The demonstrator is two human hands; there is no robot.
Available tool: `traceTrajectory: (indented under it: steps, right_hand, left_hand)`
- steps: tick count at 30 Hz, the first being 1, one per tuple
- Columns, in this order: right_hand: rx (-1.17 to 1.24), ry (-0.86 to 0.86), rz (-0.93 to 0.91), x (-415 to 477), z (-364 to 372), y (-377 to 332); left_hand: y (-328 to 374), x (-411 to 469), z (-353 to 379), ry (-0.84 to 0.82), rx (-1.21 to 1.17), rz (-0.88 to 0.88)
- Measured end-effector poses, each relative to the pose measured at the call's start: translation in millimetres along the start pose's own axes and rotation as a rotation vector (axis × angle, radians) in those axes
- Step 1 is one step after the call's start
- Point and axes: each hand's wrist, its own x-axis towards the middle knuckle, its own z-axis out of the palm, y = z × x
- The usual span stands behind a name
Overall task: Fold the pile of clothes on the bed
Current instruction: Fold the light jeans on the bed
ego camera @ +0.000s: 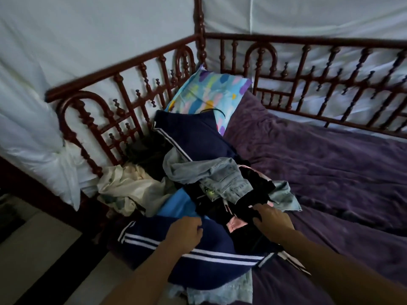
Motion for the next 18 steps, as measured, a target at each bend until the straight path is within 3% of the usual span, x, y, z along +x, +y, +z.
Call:
traceTrajectory:
  steps: [7,13,18]
  right_hand:
    - [0.069,0.005,0.249,48,18,7]
    - [0.099,-0.057,0.408,36,65,16]
    - [0.137,-0.103,0.526,14,98,33]
  left_hand:
    - [-9,130,8,-0.097,0.184,0.273]
    - [11,215,58,-0.168,0.398,0.527]
    - [16,256,88,-0.149,0.497,0.467]
